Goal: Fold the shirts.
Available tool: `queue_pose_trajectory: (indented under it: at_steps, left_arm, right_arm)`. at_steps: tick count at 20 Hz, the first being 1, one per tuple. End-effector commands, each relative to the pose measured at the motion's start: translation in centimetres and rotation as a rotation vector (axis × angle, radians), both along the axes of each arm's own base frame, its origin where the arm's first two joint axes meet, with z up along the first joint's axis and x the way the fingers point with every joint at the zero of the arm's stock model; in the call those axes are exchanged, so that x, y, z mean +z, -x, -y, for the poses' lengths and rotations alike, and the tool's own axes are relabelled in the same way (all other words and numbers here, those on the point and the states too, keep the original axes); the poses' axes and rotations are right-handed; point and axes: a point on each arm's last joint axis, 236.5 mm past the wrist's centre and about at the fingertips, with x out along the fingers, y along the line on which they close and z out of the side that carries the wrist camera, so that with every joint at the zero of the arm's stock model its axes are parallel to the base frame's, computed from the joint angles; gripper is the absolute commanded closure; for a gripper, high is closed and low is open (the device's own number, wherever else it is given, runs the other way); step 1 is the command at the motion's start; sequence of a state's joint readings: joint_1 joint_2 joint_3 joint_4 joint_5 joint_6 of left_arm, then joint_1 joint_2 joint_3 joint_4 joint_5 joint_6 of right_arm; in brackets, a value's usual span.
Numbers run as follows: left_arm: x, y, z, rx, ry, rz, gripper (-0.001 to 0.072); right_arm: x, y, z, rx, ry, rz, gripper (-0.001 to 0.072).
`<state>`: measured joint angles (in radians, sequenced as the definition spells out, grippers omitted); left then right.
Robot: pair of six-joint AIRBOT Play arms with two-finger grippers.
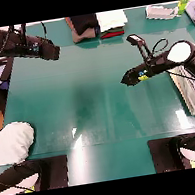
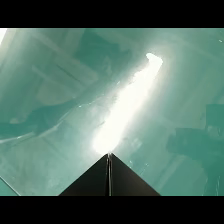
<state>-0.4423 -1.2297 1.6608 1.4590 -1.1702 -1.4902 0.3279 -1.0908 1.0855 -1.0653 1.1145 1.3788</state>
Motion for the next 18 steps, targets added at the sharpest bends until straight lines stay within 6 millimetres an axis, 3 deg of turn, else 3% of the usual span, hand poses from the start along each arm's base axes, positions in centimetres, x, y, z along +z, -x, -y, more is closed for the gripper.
queue_pose_trajectory:
  at_steps: [1,3,6,7,11,13,15,16,17,18]
  left_arm:
    - [-1.6,1.2,-1.4,-0.048,-0.12,-0.042,0.0681]
    - [-4.2,3.3,-5.2,-0.009,-0.235,-0.197,0.0681]
    - [-4.5,4.3,-12.3,0.2,-0.193,-0.257,0.0682]
    - [-5.5,5.3,-15.1,0.269,-0.193,-0.285,0.0681]
    - [-12.8,12.7,-24.6,0.52,-0.278,-0.494,0.0682]
    - [-16.6,16.5,-27.4,0.604,-0.32,-0.612,0.0681]
    - [-20.2,19.5,-28.6,0.641,-0.346,-0.742,0.0679]
    - [-21.6,20.5,-28.8,0.647,-0.353,-0.782,0.0635]
    - [-22.9,21.2,-29.0,0.651,-0.36,-0.807,0.0315]
    - [-23.9,21.7,-29.4,0.681,-0.373,-0.823,0.0083]
  right_arm:
    - [0.0,-0.2,0.0,-0.003,-0.002,0.006,0.0695]
    - [0.1,-0.4,-0.1,-0.008,-0.004,0.014,0.0695]
    - [0.1,-0.3,-0.1,-0.005,-0.003,0.009,0.0695]
    - [0.0,-0.2,-0.1,-0.005,-0.003,0.008,0.0695]
    - [0.1,-0.3,-0.1,-0.007,-0.004,0.012,0.0695]
    - [0.1,-0.3,-0.1,-0.007,-0.003,0.012,0.0695]
    - [0.1,-0.3,-0.1,-0.007,-0.004,0.012,0.0695]
    - [0.1,-0.3,-0.1,-0.007,-0.003,0.012,0.0695]
    - [0.1,-0.3,-0.1,-0.007,-0.004,0.012,0.0695]
    - [0.1,-0.3,-0.1,-0.007,-0.004,0.012,0.0695]
